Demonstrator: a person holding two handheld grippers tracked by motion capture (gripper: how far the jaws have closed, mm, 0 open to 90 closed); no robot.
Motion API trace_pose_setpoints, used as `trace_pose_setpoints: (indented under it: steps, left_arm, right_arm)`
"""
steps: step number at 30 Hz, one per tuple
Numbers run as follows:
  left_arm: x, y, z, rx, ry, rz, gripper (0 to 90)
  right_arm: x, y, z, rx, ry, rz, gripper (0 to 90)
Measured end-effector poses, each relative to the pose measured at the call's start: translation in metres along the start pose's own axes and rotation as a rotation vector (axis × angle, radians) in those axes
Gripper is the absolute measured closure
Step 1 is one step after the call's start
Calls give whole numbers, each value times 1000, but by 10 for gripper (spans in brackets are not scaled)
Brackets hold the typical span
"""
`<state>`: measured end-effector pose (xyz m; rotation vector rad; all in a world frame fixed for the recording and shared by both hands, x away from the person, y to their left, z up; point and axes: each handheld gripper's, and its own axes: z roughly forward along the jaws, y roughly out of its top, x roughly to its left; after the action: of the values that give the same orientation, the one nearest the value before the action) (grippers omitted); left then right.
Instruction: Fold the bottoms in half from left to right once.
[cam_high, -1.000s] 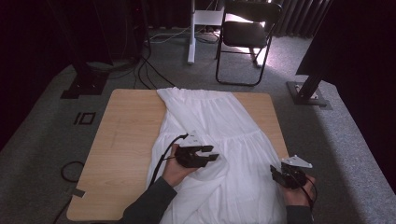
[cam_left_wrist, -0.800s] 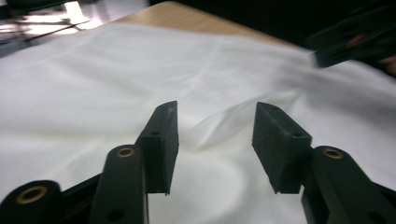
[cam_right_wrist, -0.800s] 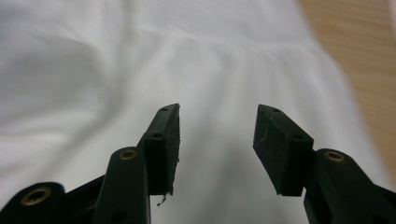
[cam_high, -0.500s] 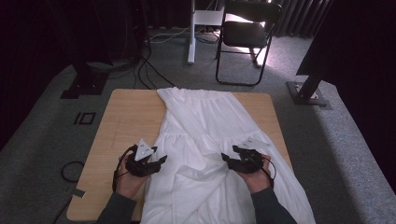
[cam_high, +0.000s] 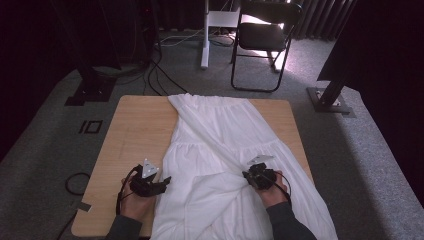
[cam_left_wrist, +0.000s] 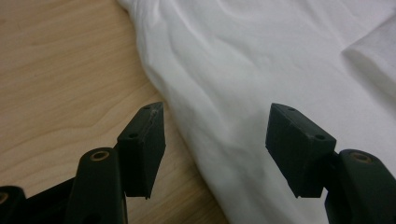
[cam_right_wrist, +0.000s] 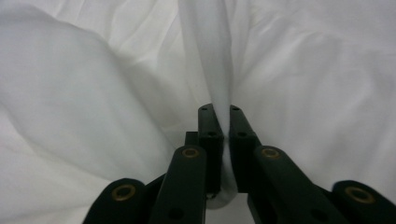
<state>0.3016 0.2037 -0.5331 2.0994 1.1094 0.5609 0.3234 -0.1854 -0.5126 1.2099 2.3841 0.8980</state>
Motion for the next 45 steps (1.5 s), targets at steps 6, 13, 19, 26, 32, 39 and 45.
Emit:
trace_pose_setpoints:
  steps: [6,13,19,26,32,39,45]
  left_arm:
    - [-2,1,3,7,-3,5,369]
    - [-16,3,9,10,-32,45,358]
    - [-26,4,14,16,-51,70,358]
    - [-36,8,19,12,-91,78,358]
    - [-60,18,31,9,-167,102,357]
    - [-90,27,51,17,-296,98,339]
    - [-102,33,67,6,-337,69,342]
  right_arm:
    - [-11,12,-48,-168,-33,7,880]
    - [-21,28,-100,-330,-105,2,880]
    - [-58,16,-128,-374,-224,80,881]
    - [-121,-38,-93,-166,-350,206,881]
    - [-146,-78,-47,-58,-312,280,872]
    - [-148,-86,-28,5,-314,287,818]
    - [-149,-89,-26,1,-306,301,795]
